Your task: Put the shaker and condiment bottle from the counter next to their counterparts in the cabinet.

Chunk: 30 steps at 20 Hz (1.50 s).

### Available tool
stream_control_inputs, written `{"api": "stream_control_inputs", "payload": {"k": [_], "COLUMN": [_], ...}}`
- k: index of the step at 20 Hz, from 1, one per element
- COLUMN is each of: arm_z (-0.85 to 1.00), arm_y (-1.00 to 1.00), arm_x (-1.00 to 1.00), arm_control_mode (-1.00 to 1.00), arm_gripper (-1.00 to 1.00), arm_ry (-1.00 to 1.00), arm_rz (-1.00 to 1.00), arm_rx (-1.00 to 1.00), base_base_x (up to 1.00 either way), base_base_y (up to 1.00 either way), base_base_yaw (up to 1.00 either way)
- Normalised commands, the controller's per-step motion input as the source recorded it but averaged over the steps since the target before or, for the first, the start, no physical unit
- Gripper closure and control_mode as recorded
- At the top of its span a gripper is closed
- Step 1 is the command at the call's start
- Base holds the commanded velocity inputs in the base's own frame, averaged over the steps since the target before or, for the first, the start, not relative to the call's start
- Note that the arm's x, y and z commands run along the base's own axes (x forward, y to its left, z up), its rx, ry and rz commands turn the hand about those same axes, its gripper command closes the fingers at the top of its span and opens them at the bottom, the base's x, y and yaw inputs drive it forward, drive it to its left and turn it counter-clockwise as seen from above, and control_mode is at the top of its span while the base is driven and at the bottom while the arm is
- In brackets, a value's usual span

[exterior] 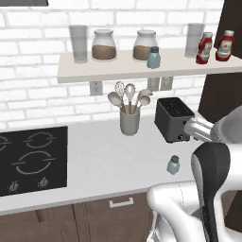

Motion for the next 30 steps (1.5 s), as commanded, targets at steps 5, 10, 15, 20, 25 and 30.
{"api": "stream_control_inputs", "payload": {"k": [5, 10, 15, 20, 25, 30], "arm_z": [-0.14, -0.14, -0.12, -0.21, -0.29, -0.24], "arm_y": [0.0, 0.0, 0.0, 0.0, -0.04, -0.12], "arm_x": [0.02, 0.1, 0.11, 0.07, 0.05, 0.13], "arm_control_mode": [-1.0, -1.0, -1.0, -1.0, -1.0, -1.0], "arm_gripper": [-1.0, -1.0, -1.0, -1.0, -1.0, -1.0], "arm_ry": [0.05, 0.07, 0.04, 0.04, 0.02, 0.0], "arm_rz": [0.1, 0.07, 0.05, 0.04, 0.01, 0.0], "arm_rx": [0.15, 0.07, 0.0, 0.0, 0.0, 0.0], "base_base_x": [0.0, 0.0, 0.0, 0.0, 0.0, 0.0], "base_base_y": [0.0, 0.0, 0.0, 0.0, 0.0, 0.0], "base_base_yaw": [0.0, 0.0, 0.0, 0.0, 0.0, 0.0]}}
